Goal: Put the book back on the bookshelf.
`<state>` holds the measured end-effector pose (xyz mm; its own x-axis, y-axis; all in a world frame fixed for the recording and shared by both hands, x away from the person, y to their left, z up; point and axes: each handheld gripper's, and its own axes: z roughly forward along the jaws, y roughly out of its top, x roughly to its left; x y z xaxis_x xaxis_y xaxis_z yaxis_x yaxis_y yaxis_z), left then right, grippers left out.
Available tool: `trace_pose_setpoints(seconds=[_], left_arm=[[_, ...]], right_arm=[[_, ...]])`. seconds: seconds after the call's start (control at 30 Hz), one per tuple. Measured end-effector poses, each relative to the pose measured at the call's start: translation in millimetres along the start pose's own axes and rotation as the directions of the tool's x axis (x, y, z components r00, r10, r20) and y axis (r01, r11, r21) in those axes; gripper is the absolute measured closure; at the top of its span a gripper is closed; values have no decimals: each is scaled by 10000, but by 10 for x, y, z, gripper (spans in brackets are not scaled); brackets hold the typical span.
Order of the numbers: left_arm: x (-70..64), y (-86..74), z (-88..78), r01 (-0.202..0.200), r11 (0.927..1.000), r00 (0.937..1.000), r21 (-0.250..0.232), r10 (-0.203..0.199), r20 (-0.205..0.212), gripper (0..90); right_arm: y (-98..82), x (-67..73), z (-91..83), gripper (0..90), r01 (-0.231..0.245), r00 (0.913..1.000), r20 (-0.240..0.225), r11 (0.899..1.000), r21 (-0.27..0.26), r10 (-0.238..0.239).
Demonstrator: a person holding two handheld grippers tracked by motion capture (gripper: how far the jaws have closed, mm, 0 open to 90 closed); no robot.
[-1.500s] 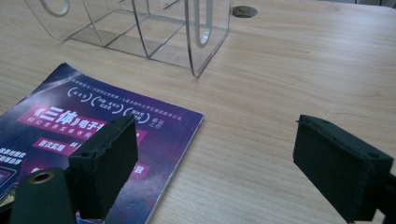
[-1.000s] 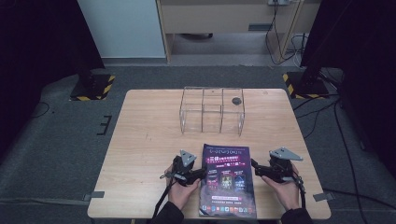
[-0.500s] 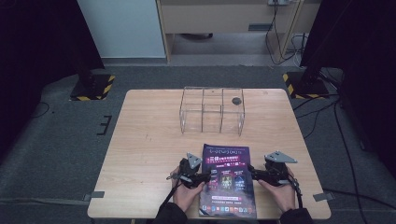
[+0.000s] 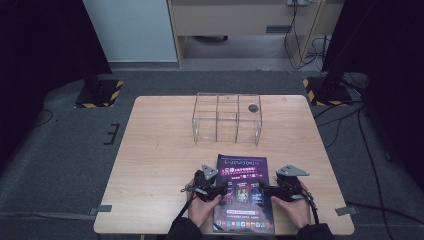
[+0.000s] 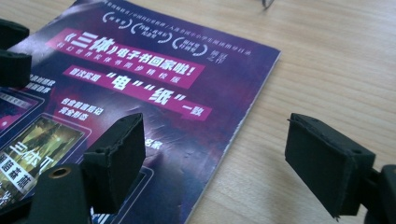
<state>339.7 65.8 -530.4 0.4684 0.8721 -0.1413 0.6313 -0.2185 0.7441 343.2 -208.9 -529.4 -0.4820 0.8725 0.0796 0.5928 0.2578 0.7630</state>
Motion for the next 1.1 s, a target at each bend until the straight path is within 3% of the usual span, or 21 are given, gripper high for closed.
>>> trace_pose_setpoints(seconds=[0.23,0.67,1.1], left_arm=[[-2,0,24,128,9999,9998,-37,-127,129,406],[0,12,65,-79,9998,9998,-180,83,187,356],[-26,6,74,346,9989,9994,-305,-347,-9,376]], right_arm=[[-18,10,28,205,-41,9998,-169,9999,140,43],[-39,12,68,215,-252,9989,-391,9996,104,256],[-37,29,70,275,-193,9985,-502,9998,48,195]])
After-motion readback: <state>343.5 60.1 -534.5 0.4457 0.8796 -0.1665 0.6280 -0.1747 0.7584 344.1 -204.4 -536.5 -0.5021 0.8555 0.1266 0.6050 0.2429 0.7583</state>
